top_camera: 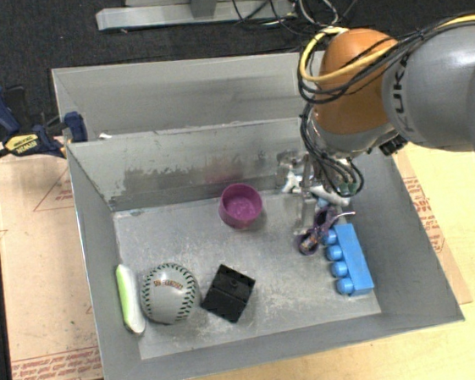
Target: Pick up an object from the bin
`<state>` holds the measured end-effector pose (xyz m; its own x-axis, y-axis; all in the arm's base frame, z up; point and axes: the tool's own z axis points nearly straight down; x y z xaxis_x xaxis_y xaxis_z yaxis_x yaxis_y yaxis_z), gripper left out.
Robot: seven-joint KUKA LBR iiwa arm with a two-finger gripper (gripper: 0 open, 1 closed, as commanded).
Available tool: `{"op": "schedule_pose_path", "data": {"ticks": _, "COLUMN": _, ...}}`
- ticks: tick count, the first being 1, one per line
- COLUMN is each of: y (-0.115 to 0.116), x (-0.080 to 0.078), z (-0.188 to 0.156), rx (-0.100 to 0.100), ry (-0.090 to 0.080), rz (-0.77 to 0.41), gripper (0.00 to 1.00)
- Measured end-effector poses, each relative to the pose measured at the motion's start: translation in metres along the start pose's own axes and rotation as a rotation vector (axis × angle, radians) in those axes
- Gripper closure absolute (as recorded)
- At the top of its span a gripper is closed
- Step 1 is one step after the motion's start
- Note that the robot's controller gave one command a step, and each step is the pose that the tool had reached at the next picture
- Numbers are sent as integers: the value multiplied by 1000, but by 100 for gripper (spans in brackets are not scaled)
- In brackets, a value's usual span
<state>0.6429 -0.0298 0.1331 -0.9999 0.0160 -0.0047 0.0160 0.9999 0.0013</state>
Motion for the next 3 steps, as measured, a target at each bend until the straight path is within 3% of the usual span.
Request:
{"op": "schedule_pose_path", "data": {"ticks": 1, "y": 49, "x": -5, "z": 14, "rx": -2, "ry": 2, "rz": 101, "gripper": 0}}
{"op": "schedule_pose_path", "data": {"ticks": 2, "y": -55, "x": 6, "z": 54, "rx": -3, "ry": -3, "rz": -338, "gripper": 0}}
{"op": "schedule_pose_path", "data": {"ticks": 3, "y": 81, "x": -7, "z": 59, "rx": 0, "ry": -1, "rz": 239, "gripper": 100}}
